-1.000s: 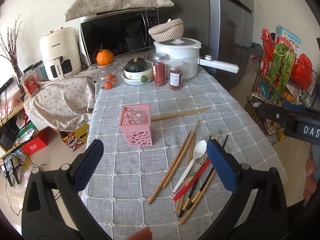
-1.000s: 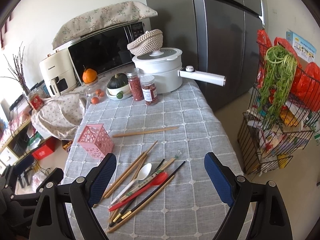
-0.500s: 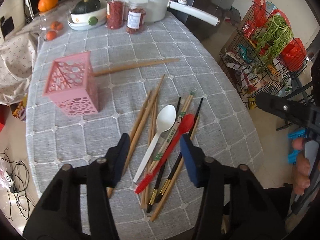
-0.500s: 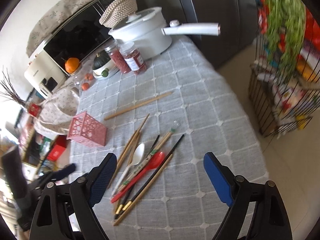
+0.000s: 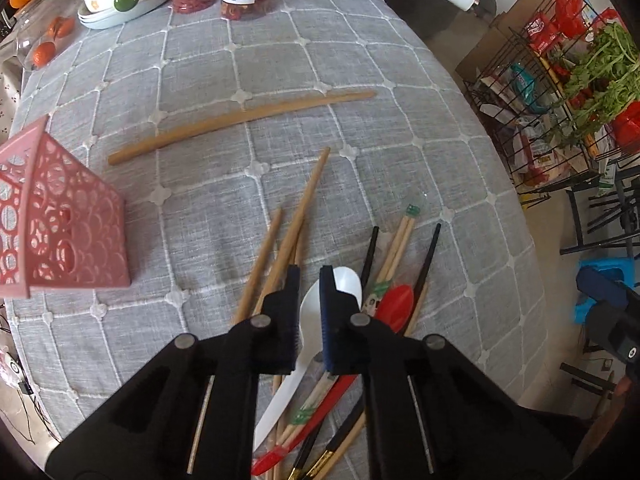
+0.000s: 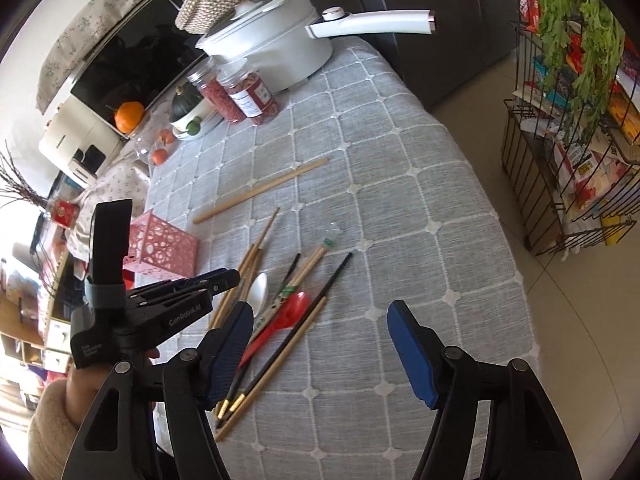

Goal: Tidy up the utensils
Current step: 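Lower the left gripper onto a wooden chopstick and close on it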

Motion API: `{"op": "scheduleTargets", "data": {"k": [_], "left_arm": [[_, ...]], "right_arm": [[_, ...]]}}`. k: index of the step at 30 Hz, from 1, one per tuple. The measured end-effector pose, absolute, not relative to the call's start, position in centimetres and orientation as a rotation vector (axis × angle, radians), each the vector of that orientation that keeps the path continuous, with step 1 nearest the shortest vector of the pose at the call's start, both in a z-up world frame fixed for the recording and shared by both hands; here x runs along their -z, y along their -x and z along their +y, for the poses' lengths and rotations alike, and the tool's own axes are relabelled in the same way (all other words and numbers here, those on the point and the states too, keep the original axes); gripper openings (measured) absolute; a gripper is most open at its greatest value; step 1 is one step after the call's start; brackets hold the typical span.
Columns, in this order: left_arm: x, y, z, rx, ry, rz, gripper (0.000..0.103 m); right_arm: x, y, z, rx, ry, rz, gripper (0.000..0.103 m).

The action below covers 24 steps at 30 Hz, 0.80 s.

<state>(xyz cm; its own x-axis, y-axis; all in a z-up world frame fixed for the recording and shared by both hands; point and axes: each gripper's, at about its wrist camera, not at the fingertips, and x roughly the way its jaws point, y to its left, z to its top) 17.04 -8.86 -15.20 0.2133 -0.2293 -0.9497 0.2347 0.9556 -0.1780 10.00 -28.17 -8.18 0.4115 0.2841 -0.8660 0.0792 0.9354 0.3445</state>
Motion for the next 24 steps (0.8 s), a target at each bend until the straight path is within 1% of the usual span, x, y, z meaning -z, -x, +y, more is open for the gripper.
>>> {"op": "scheduleTargets", "data": {"k": [9,24], "left_arm": [[16.7,-17.9,-9.5,0.253,-0.126,1.314,0.01],[17.6,-17.7,-9.0,0.222,-0.132,1.314,0.01]], "right_arm": [[9.0,-10.2,-29.6,-0.096,-0.375,1.162,0.071],[10.1,-11.0,-29.2,-0.085,-0.374,1.2,0.071]]}}
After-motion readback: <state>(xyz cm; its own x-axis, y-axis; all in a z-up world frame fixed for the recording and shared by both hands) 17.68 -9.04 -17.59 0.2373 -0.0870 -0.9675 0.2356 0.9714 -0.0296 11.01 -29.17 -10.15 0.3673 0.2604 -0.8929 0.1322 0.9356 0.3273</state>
